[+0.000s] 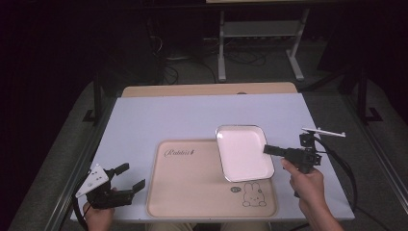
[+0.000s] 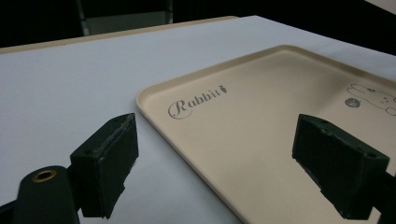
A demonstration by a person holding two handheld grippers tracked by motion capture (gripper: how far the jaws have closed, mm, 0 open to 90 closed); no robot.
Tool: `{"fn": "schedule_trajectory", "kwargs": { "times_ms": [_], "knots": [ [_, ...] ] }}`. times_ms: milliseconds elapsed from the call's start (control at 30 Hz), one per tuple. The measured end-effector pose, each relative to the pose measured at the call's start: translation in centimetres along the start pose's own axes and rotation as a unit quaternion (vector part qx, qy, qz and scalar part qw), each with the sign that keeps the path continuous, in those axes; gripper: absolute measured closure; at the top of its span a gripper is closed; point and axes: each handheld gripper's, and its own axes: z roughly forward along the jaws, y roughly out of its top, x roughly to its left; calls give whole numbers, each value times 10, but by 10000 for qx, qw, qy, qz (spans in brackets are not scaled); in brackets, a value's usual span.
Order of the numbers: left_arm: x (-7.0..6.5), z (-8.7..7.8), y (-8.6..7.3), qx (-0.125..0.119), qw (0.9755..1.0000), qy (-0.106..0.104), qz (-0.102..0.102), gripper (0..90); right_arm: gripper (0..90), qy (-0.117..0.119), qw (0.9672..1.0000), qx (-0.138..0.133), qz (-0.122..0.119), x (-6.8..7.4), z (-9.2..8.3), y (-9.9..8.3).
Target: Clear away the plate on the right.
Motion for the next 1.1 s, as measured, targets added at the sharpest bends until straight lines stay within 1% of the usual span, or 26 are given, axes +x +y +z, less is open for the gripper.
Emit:
{"fn": "schedule_trajectory", "kwargs": {
  "times_ms": [100,133,200,300,333,367,467,500,667,700,867,900,967,1100],
  "knots": [
    [0,0,0,7,10000,-5,1,139,882,36,10000,2,15,1,5,-2],
    [0,0,0,10,10000,-5,2,140,881,21,10000,-49,2,1,6,-3],
    [0,0,0,10,10000,-9,5,139,881,2,10000,-64,0,0,9,-5],
    [0,0,0,0,10000,-7,0,140,882,-31,10000,5,9,-1,17,-9],
    [0,0,0,0,10000,-7,0,140,882,-31,10000,5,9,-1,17,-9],
    [0,0,0,-5,10000,-4,-6,140,882,-66,10000,64,17,-2,24,-12],
    [0,0,0,-3,10000,-3,-8,140,882,-90,9999,70,33,-2,28,-14],
    [0,0,0,-3,10000,-1,-6,139,882,-108,9999,80,64,-2,34,-17],
    [0,0,0,-13,10000,-3,-11,139,882,-125,9999,38,111,-2,42,-20],
    [0,0,0,-8,10000,-6,-7,139,882,-170,9998,33,136,-2,46,-21],
    [0,0,0,-10,10000,-9,-10,139,882,-202,9996,30,189,-3,53,-24],
    [0,0,0,-8,10000,-6,-9,139,882,-261,9994,-1,208,-3,57,-26],
    [0,0,0,-24,10000,-7,-21,139,882,-290,9992,-11,260,-4,61,-28],
    [0,0,0,-15,10000,-3,-12,140,882,-377,9989,-18,264,-5,68,-31]
  ]
}}
